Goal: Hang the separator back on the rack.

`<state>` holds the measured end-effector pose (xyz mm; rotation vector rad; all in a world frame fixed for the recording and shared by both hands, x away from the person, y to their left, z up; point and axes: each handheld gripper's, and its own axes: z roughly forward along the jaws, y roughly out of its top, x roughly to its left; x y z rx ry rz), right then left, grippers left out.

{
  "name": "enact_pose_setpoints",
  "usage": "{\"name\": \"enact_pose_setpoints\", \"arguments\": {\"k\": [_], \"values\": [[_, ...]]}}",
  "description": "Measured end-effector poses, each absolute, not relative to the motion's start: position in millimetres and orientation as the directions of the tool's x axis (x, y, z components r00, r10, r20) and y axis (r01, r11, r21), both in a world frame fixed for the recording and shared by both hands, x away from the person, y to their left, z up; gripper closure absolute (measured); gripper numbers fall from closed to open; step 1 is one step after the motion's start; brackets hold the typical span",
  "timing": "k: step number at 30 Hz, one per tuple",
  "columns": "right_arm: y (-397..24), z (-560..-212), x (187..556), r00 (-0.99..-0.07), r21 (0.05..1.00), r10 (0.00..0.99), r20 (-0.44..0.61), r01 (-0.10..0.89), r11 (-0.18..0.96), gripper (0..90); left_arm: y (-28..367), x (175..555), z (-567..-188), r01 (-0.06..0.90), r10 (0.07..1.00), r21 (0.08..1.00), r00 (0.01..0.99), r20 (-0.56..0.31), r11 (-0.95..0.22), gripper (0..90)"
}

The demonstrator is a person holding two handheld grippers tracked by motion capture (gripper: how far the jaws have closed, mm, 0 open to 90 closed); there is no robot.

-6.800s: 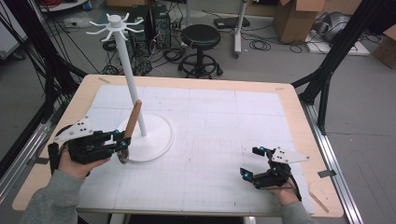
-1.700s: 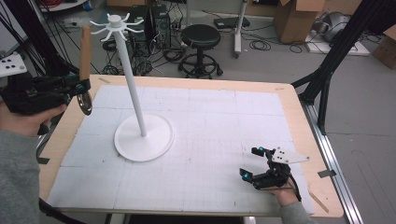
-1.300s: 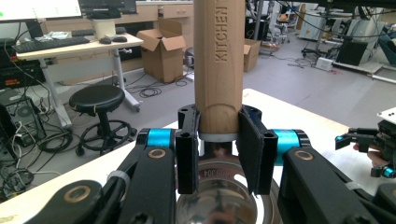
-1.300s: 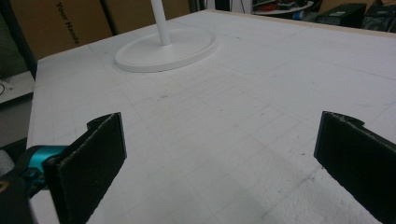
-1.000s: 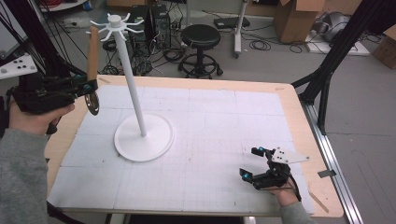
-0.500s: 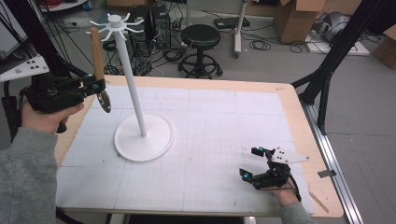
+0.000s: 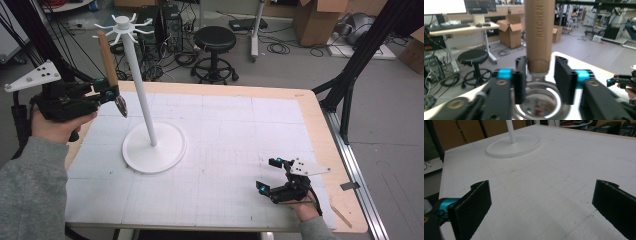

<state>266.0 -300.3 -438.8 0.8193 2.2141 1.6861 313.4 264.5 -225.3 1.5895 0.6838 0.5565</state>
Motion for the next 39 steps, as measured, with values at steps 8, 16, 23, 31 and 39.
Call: {"name": "enact_pose_setpoints", "arguments": {"k": [8,16,23,31,39], "values": [[-300.4,-439.3,266.7,-0.817,0.941,0.559,0.142,0.286,0.179,1.4,266.7,311.0,-233.4,0.088,0.681,0.993,0.732,-0.007,-0.084,44.5],[-300.9,-438.9,266.8,-0.820,0.945,0.554,0.144,0.280,0.169,1.4,262.7,303.5,-240.7,0.022,0.698,0.993,0.713,0.067,-0.118,26.8],[-300.8,-439.3,267.3,-0.820,0.943,0.554,0.146,0.285,0.173,1.4,266.1,299.7,-253.9,0.018,0.700,0.994,0.712,0.061,-0.106,16.1],[-300.2,-439.4,267.5,-0.816,0.942,0.559,0.150,0.290,0.171,1.4,273.1,301.2,-274.9,0.056,0.703,0.994,0.710,0.026,-0.093,5.6],[-300.1,-439.3,266.8,-0.815,0.941,0.562,0.145,0.289,0.176,1.3,280.6,299.8,-291.5,0.076,0.701,0.995,0.713,-0.012,-0.060,1.7]]}}
